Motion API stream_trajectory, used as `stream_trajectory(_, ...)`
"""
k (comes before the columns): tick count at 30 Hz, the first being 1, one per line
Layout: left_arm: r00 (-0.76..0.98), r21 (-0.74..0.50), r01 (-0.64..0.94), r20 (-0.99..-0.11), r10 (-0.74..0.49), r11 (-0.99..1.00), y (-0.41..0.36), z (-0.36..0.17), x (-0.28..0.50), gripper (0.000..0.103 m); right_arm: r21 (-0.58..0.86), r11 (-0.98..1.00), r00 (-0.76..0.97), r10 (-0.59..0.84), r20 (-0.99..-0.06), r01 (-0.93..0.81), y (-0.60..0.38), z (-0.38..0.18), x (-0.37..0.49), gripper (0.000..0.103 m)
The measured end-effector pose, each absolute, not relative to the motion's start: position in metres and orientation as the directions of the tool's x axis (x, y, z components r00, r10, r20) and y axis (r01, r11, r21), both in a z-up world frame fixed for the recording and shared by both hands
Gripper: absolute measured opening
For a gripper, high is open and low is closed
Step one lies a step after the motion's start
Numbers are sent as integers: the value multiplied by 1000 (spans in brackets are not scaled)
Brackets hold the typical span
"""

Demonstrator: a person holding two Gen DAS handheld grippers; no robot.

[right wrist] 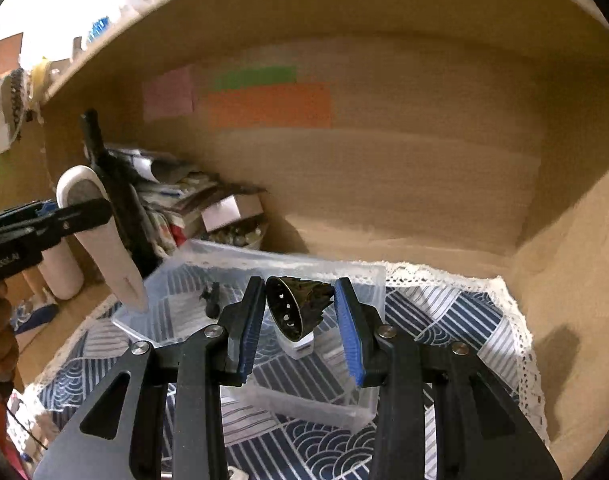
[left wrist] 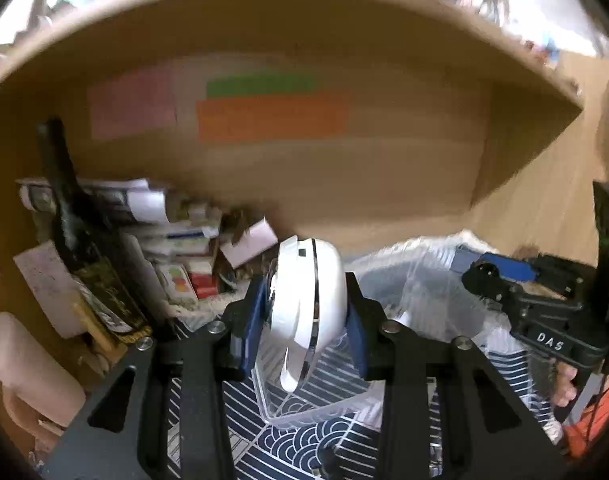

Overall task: Organize rigid objects
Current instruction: 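Lower both held items into the clear box and open both tools, then grasp a small black piece with the left tool while the right tool grasps the keys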

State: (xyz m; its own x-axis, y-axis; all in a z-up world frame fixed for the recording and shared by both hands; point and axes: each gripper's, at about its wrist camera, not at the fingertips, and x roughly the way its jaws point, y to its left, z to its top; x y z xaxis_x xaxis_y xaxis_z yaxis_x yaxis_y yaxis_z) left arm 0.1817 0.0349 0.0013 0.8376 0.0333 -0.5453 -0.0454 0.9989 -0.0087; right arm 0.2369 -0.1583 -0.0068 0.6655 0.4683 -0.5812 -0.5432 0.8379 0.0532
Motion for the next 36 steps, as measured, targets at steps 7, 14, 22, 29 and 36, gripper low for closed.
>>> stream_trajectory(7, 783, 23, -22, -621, 32, 999, 22, -37, 218, 37, 42, 834, 599, 429, -676, -551, -144, -45, 264, 33)
stream_trajectory(14, 779, 43, 29, -628, 4, 999, 3, -45, 230, 37, 23, 820, 549, 403, -732, -571, -133, -67, 273, 33)
stream_trajectory(22, 705, -71, 37, -705, -77, 997, 7, -61, 246, 38, 31, 824, 534, 395, -748, -566, -133, -66, 274, 35)
stream_trajectory(29, 724, -86, 34, -684, -84, 996, 10, -45, 229, 47, 32, 830, 577, 414, -704, -557, -143, -38, 263, 43)
stream_trajectory(36, 760, -82, -2, -648, -52, 997, 19, -25, 192, 81, 31, 830, 623, 442, -646, -557, -153, -11, 238, 56)
